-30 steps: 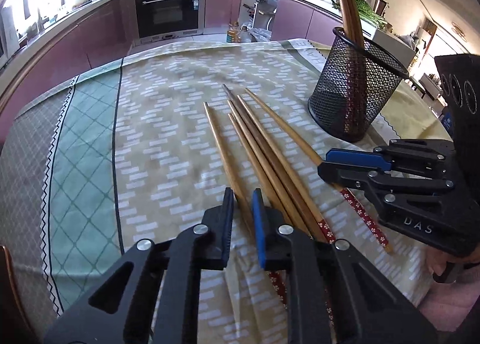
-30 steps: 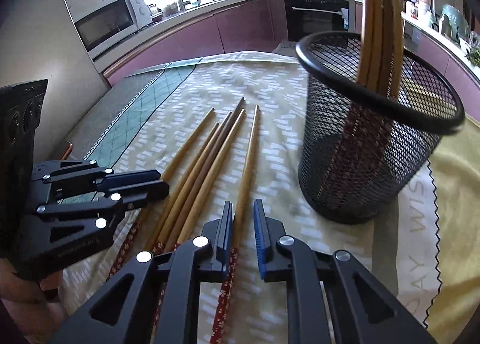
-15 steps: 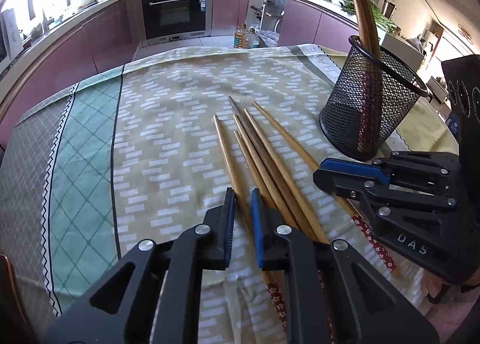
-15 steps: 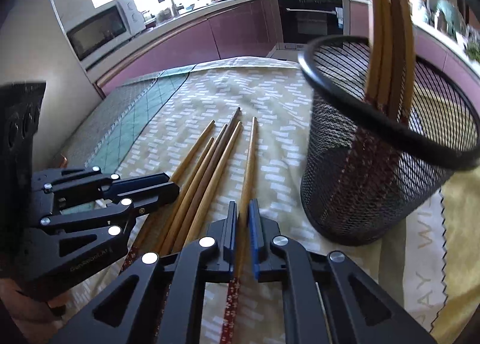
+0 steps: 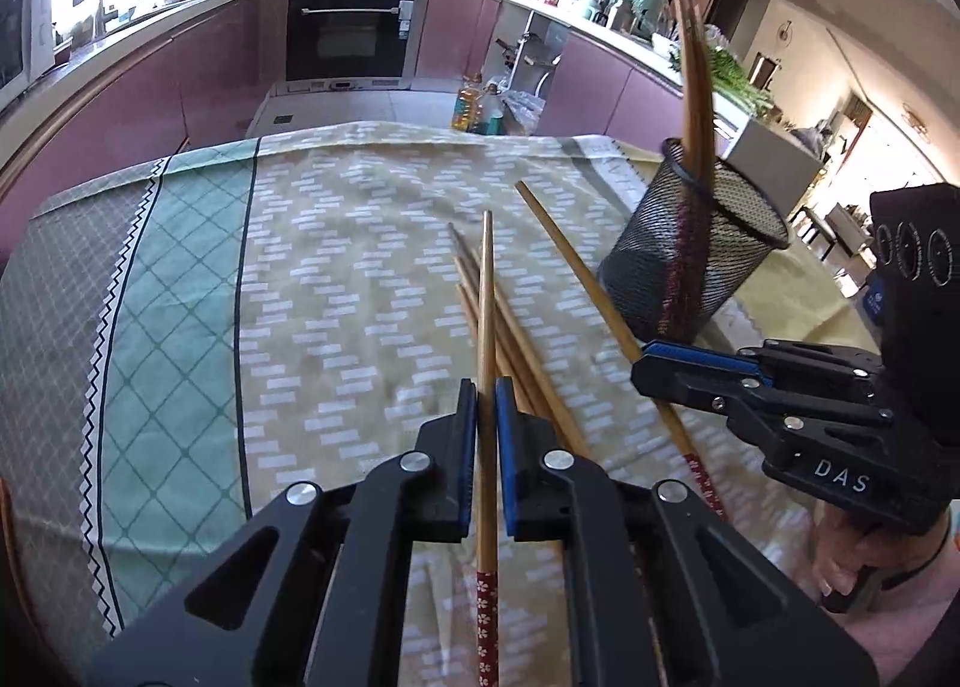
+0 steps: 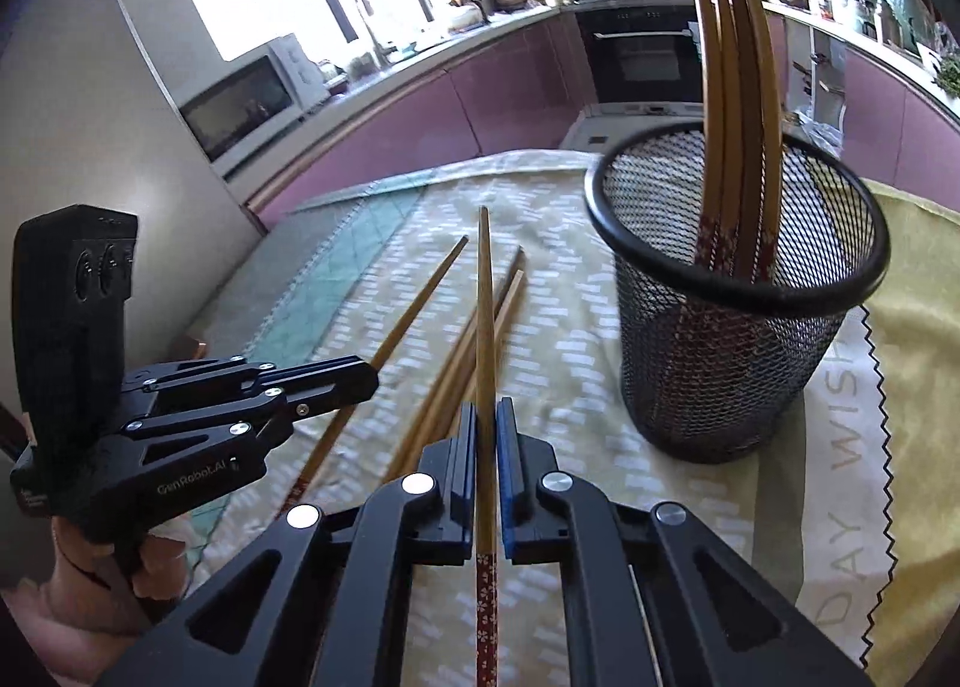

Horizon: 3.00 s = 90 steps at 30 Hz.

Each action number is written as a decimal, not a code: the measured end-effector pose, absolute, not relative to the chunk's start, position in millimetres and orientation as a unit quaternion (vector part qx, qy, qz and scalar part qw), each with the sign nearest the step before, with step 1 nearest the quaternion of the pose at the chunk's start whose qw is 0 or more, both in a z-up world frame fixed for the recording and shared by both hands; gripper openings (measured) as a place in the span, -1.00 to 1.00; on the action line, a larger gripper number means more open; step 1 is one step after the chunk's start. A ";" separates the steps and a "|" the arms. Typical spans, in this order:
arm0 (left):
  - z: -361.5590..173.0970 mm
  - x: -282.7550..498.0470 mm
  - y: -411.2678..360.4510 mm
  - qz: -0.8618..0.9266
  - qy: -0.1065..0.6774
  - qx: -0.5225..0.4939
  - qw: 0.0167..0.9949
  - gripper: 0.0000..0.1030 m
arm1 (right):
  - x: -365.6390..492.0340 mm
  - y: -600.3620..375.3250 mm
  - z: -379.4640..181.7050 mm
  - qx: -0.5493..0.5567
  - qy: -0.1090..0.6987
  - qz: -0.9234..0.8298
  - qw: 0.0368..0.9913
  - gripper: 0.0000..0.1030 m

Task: Organize utensils
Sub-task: 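Lift the left gripper's chopstick into the mesh cup while the right gripper inserts its own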

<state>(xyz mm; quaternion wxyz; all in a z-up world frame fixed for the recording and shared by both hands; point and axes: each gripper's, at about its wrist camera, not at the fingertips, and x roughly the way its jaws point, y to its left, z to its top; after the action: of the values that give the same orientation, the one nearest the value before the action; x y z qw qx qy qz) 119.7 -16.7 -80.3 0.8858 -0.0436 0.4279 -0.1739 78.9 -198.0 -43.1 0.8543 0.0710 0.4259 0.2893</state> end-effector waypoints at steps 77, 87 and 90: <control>70.3 157.6 -95.6 -0.309 0.312 0.002 0.899 -0.86 | 97.3 -285.2 62.6 0.050 0.283 0.240 0.927 -0.89; 45.1 172.7 -105.1 -0.318 0.360 0.015 0.877 -0.85 | 112.5 -277.0 35.0 0.053 0.337 0.240 0.909 -0.89; 41.6 177.3 -108.9 -0.315 0.365 0.022 0.876 -0.85 | 116.4 -275.6 31.9 0.054 0.343 0.236 0.908 -0.88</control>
<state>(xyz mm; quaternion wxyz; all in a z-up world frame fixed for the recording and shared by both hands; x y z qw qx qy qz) 177.3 -108.9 41.6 0.8759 0.0218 0.3650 -0.3148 116.4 -275.6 31.9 0.9075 0.0535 0.3429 0.2365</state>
